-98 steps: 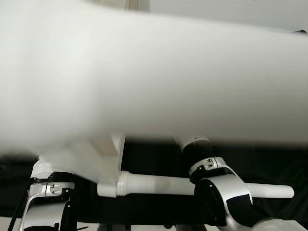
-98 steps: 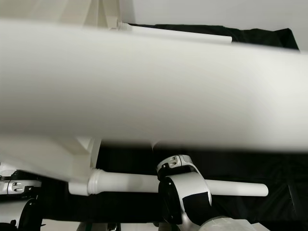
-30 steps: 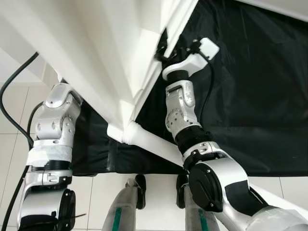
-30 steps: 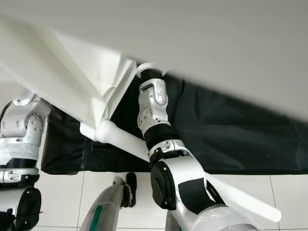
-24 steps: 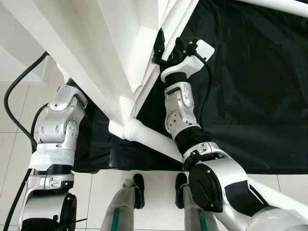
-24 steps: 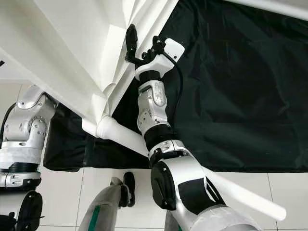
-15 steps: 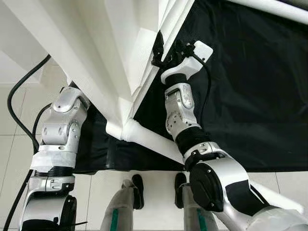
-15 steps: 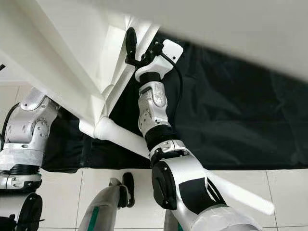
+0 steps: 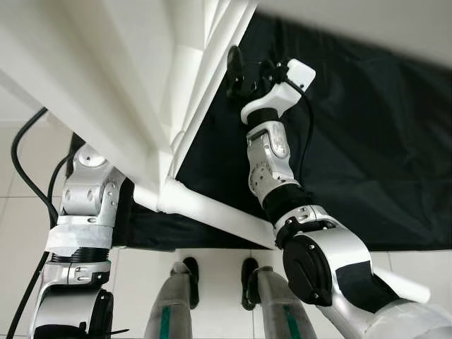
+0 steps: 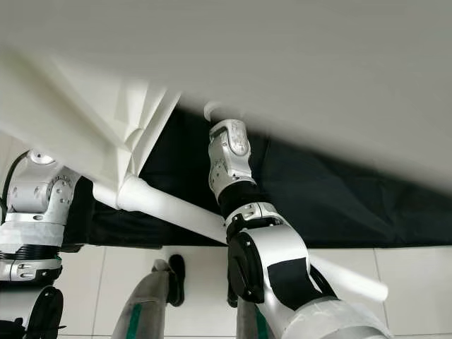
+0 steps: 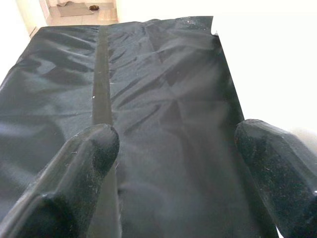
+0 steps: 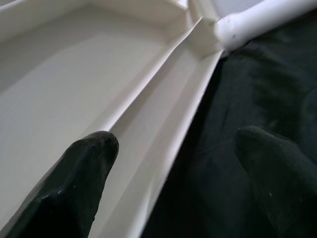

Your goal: Building children table

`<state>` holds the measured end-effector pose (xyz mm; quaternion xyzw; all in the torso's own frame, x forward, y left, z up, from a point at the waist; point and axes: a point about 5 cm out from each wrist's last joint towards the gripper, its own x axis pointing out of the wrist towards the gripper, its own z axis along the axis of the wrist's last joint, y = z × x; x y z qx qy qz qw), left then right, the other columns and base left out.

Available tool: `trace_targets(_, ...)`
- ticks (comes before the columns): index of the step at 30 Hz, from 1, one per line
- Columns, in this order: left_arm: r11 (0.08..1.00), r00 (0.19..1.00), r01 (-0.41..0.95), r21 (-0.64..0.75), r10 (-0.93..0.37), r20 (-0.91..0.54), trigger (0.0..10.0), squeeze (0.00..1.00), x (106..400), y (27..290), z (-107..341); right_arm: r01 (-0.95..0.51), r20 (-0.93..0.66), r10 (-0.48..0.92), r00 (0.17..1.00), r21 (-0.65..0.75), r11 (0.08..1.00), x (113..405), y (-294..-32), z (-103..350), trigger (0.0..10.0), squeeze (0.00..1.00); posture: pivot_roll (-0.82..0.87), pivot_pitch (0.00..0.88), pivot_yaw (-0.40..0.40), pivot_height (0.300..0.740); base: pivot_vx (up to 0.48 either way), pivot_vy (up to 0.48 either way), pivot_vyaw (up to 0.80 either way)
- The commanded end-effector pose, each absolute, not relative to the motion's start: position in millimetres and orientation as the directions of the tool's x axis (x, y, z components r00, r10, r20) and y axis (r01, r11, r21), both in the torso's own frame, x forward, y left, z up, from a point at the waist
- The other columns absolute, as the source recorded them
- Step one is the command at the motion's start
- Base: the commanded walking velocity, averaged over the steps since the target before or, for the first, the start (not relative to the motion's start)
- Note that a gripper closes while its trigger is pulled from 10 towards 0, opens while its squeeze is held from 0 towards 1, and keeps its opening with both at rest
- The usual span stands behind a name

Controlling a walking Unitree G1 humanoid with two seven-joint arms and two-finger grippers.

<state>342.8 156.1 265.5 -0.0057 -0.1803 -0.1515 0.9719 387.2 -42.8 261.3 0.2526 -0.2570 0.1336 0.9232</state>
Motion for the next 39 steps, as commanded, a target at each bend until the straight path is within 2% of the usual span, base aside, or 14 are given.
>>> trace_targets(1,0.951,0.894,0.305,0.051,-0.304,0.330,10.0,0.00,339.2,156.0,258.2,-0.379,0.529,0.154,0.834,0.348,0.858,386.7,-36.2,259.7,10.0,0.00,0.10,0.288,0.063,0.740,0.000,0.000,0.00)
trace_targets(5,0.950,0.896,0.307,0.048,-0.306,0.323,10.0,0.00,337.8,154.7,256.1,-0.375,0.529,0.176,0.830,0.295,0.879,389.0,-41.8,261.2,10.0,0.00,0.10,0.286,0.058,0.740,0.000,0.000,0.00)
trace_targets(9,0.944,0.891,0.327,0.041,-0.323,0.319,10.0,0.00,333.0,148.5,253.1,-0.360,0.533,0.201,0.822,0.212,0.909,394.7,-61.7,264.8,10.0,0.00,0.08,0.272,0.050,0.740,0.000,0.000,0.00)
trace_targets(10,0.937,0.883,0.348,0.039,-0.341,0.323,10.0,0.00,329.0,140.8,254.0,-0.324,0.539,0.188,0.821,0.170,0.930,397.9,-78.1,267.9,10.0,0.00,0.07,0.266,0.047,0.740,0.000,0.000,0.00)
trace_targets(12,0.935,0.880,0.354,0.039,-0.347,0.324,10.0,0.00,328.0,138.9,254.4,-0.316,0.540,0.183,0.821,0.162,0.935,398.4,-81.4,268.6,10.0,0.00,0.07,0.266,0.047,0.740,0.000,0.000,0.00)
trace_targets(16,0.914,0.860,0.404,0.029,-0.391,0.329,10.0,0.00,323.9,126.7,255.8,-0.238,0.537,0.133,0.833,0.131,0.962,401.2,-100.9,270.3,10.0,0.00,0.07,0.254,0.038,0.740,0.000,0.000,0.00)
trace_targets(17,0.899,0.846,0.437,0.033,-0.423,0.325,10.0,0.00,321.5,117.8,255.5,-0.176,0.533,0.087,0.842,0.117,0.977,402.3,-114.3,270.2,10.0,0.00,0.06,0.250,0.037,0.740,0.000,0.000,0.00)
trace_targets(19,0.899,0.846,0.437,0.033,-0.423,0.325,10.0,0.00,321.5,117.8,255.5,-0.176,0.533,0.087,0.842,0.117,0.977,402.3,-114.3,270.2,10.0,0.00,0.06,0.250,0.037,0.740,0.000,0.000,0.00)
trace_targets(21,0.875,0.825,0.483,0.029,-0.466,0.320,10.0,0.00,318.0,105.2,254.6,-0.081,0.523,0.019,0.852,0.097,0.992,402.9,-133.3,268.3,10.0,0.00,0.06,0.244,0.037,0.740,0.000,0.000,0.00)
trace_targets(23,0.875,0.825,0.483,0.029,-0.466,0.320,10.0,0.00,318.0,105.2,254.6,-0.081,0.523,0.019,0.852,0.097,0.992,402.9,-133.3,268.3,10.0,0.00,0.06,0.244,0.037,0.740,0.000,0.000,0.00)
trace_targets(26,0.855,0.807,0.518,0.027,-0.499,0.315,10.0,0.00,314.9,92.8,254.0,-0.008,0.520,-0.040,0.853,0.089,0.996,400.9,-151.6,263.7,10.0,0.00,0.05,0.242,0.046,0.740,0.000,0.000,0.00)
trace_targets(27,0.834,0.789,0.551,0.012,-0.527,0.315,10.0,0.00,312.9,83.1,257.0,0.051,0.524,-0.085,0.848,0.078,0.996,398.6,-166.8,261.5,10.0,0.00,0.04,0.237,0.058,0.740,0.000,0.000,0.00)
trace_targets(35,0.816,0.772,0.578,0.005,-0.548,0.321,10.0,0.00,310.5,74.8,261.1,0.073,0.528,-0.102,0.843,0.076,0.994,396.8,-173.7,260.2,10.0,0.00,0.04,0.233,0.067,0.740,0.000,0.000,0.00)
trace_targets(39,0.778,0.735,0.629,-0.015,-0.587,0.340,10.0,0.00,303.7,56.7,268.0,0.150,0.533,-0.158,0.831,0.060,0.987,391.5,-182.1,252.4,10.0,0.00,0.04,0.225,0.079,0.740,0.000,0.000,0.00)
